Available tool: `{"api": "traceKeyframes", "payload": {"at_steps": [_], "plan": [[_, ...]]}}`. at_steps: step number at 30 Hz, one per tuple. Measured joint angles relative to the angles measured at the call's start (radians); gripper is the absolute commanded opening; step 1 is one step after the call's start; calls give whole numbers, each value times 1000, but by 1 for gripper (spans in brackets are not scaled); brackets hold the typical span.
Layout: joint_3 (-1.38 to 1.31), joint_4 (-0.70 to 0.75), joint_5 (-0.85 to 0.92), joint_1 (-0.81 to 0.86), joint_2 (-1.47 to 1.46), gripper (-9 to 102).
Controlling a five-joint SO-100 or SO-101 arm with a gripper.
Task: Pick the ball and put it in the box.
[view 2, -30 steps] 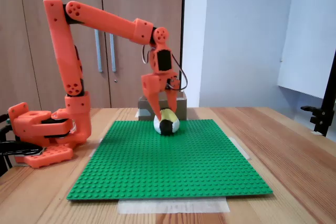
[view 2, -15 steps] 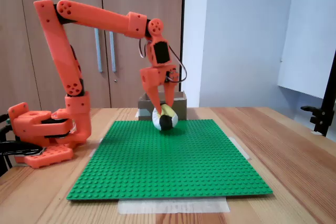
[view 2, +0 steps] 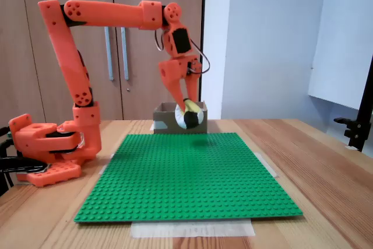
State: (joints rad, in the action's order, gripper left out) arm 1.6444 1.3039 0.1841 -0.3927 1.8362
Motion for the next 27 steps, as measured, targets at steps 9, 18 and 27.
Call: {"api": "traceKeyframes", "payload": {"at_steps": [9,18,27], "plan": [[-126,46,9,-72,0,6],[-181,49,15,-158,0,6],[-218,49,18,-233,0,7]]}}
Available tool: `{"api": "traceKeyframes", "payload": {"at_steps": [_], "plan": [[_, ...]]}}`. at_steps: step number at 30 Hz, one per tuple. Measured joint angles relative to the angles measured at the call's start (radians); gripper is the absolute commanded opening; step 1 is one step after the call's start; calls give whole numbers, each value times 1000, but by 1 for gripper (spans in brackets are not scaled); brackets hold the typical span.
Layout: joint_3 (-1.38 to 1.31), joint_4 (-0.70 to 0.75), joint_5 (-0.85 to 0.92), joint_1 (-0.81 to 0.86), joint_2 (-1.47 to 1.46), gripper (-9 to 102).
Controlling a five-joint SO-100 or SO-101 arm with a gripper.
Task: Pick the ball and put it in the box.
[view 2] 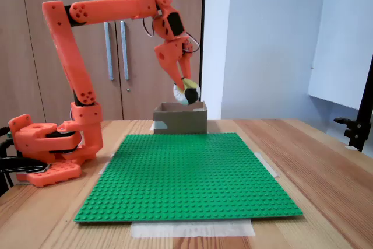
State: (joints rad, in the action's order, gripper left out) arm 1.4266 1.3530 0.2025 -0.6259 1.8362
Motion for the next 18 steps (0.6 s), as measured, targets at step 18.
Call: {"api": "traceKeyframes", "payload": {"at_steps": [18], "plan": [[-32,-55,-12,-109,-21,7]]}}
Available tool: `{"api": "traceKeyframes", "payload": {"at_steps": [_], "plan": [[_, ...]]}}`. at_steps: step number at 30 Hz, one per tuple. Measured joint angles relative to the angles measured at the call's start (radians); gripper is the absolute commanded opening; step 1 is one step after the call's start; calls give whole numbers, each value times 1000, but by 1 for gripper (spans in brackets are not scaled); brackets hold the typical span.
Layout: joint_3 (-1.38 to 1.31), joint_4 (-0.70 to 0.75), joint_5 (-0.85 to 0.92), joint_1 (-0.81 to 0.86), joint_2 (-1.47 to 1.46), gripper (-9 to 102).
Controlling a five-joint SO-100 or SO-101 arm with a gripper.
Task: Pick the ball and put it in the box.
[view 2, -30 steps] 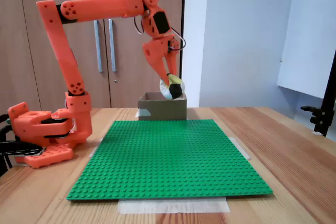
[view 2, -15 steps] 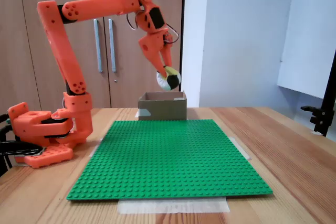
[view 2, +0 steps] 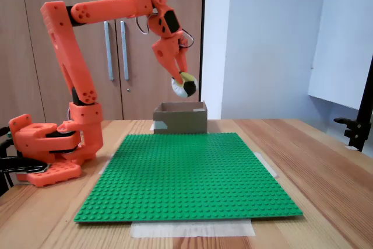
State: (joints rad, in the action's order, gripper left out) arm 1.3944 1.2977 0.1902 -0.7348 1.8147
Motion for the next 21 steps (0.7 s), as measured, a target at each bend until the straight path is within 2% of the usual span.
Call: {"api": "traceKeyframes", "payload": {"at_steps": [21], "plan": [[-198,0,-54,-84,-262,7]]}}
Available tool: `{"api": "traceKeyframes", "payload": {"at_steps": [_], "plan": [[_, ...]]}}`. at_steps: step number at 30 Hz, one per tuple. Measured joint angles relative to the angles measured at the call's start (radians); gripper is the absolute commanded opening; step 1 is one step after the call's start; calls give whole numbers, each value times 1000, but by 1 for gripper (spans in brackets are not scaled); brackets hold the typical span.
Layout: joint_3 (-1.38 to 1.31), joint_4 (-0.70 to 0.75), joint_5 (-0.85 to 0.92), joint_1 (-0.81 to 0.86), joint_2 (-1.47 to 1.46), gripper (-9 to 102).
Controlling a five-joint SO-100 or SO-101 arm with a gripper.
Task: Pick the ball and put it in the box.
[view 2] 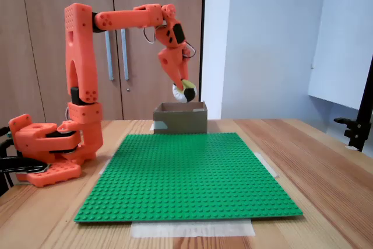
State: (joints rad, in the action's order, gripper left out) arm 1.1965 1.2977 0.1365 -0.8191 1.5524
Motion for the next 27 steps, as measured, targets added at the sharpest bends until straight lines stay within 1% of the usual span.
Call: {"api": "traceKeyframes", "payload": {"at_steps": [8,17,21,27], "plan": [[0,-12,0,-5,-37,7],[0,-21,-20,-9,-44,10],[0,-21,-28,-12,-44,15],[-2,-21,-38,-28,-43,24]]}}
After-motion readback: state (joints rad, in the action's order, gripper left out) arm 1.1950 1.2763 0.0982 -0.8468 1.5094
